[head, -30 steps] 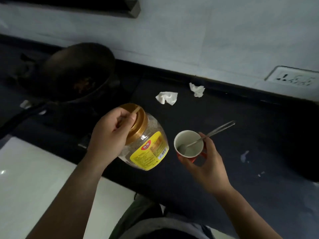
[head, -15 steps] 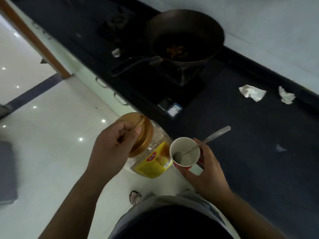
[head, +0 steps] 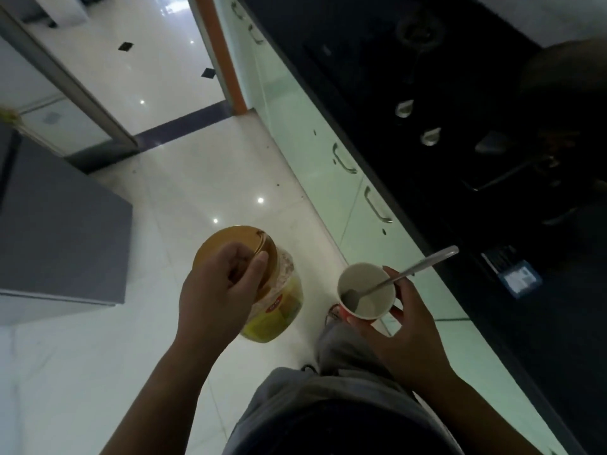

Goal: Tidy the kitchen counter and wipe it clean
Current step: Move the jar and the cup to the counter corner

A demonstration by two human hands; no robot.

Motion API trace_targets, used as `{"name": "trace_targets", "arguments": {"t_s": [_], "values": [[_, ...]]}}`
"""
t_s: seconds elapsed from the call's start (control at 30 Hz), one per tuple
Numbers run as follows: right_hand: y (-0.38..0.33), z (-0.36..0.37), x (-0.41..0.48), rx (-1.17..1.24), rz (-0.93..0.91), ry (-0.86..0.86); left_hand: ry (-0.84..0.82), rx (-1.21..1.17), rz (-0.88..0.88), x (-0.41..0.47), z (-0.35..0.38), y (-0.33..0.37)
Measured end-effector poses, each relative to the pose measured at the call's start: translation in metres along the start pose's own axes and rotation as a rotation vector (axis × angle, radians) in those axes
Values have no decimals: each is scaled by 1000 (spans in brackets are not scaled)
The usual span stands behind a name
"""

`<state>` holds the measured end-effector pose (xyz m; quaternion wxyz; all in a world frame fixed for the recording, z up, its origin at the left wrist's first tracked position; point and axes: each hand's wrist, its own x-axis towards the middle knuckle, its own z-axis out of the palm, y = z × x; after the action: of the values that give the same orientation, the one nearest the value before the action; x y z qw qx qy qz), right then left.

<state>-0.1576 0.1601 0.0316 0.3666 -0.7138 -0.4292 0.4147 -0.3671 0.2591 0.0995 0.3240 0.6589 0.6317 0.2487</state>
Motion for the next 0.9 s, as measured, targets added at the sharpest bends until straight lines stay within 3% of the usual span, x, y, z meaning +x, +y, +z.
{"name": "trace_targets", "arguments": {"t_s": [0.33,0.7,0.9], "values": [[-96,51,173,-10,-200,-60,-3,-89,-39,162,-38,-16],[-158,85,332,23,-102,-12,37,-69,-11,347,-68,-33],[-214,128,455,6,-90,74,-55,-104,53,485,-93,-38]]}}
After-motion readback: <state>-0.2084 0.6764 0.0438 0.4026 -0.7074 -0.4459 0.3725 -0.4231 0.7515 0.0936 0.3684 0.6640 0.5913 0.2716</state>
